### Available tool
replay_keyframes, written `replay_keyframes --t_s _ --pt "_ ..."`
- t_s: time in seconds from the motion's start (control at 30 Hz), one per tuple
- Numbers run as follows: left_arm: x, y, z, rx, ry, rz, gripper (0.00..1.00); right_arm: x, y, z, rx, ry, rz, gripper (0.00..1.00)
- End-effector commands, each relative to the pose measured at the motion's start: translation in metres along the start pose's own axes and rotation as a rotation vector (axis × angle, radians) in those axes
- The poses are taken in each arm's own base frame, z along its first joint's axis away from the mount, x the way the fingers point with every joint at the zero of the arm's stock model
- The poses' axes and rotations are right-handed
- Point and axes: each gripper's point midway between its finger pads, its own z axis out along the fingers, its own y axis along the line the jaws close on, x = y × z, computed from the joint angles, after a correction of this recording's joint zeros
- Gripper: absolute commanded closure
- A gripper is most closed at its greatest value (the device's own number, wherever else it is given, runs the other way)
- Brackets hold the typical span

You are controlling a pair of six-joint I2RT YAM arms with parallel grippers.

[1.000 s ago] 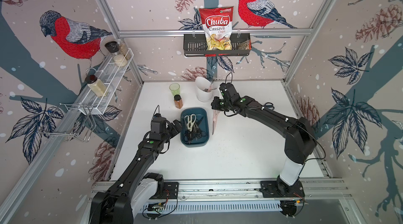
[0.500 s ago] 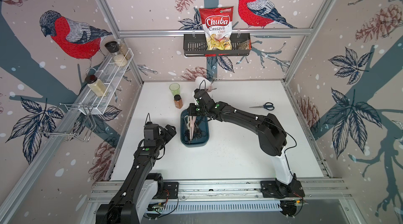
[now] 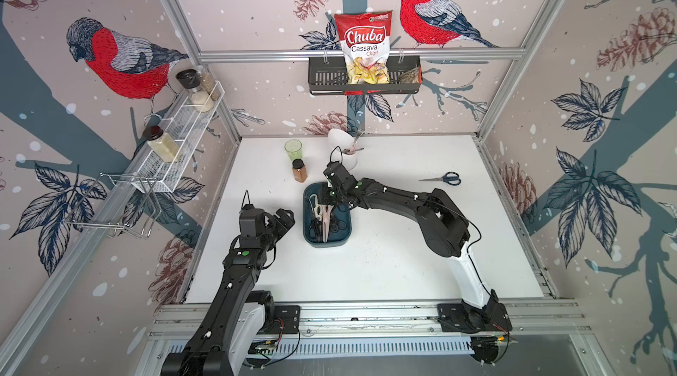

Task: Put the scissors into the storage box
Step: Place the scissors in the storage box.

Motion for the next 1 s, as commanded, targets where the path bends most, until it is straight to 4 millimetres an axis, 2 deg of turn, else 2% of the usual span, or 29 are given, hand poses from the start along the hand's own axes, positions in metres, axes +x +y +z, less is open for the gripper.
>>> replay_keyframes --t_s 0.0,0.17,0.4,0.53,0.6,0.7,0.83,0.87,0.97 --pt "0.001 -0.006 -0.002 0.023 0.015 0.009 0.05 -0.001 -0.001 0.002 -0.002 -0.004 0.011 0.92" --pt "-0.001 -0.020 -0.006 0.060 0.038 0.051 0.05 -0.011 0.005 -0.009 -0.003 -0.032 -0.010 0.71" --pt "-0.002 -0.036 -0.005 0.100 0.086 0.080 0.04 -0.043 0.013 -0.048 -0.015 -0.107 -0.031 0.64" --pt "-0.001 -0.049 -0.005 0.140 0.111 0.084 0.04 -0.062 -0.005 -0.080 0.045 -0.168 -0.055 0.61" --pt "-0.001 -0.058 -0.006 0.155 0.118 0.097 0.04 -0.068 -0.023 -0.095 0.091 -0.187 -0.059 0.60" --pt "0.001 -0.074 -0.006 0.170 0.127 0.137 0.04 -0.070 -0.066 -0.115 0.158 -0.189 -0.030 0.60" --pt "0.007 -0.096 -0.005 0.184 0.147 0.193 0.04 -0.065 -0.139 -0.143 0.282 -0.193 0.032 0.60" --pt "0.009 -0.101 -0.004 0.189 0.152 0.203 0.04 -0.060 -0.163 -0.152 0.322 -0.188 0.056 0.60" --pt "0.014 -0.112 0.000 0.191 0.165 0.235 0.04 -0.048 -0.217 -0.175 0.407 -0.180 0.117 0.60"
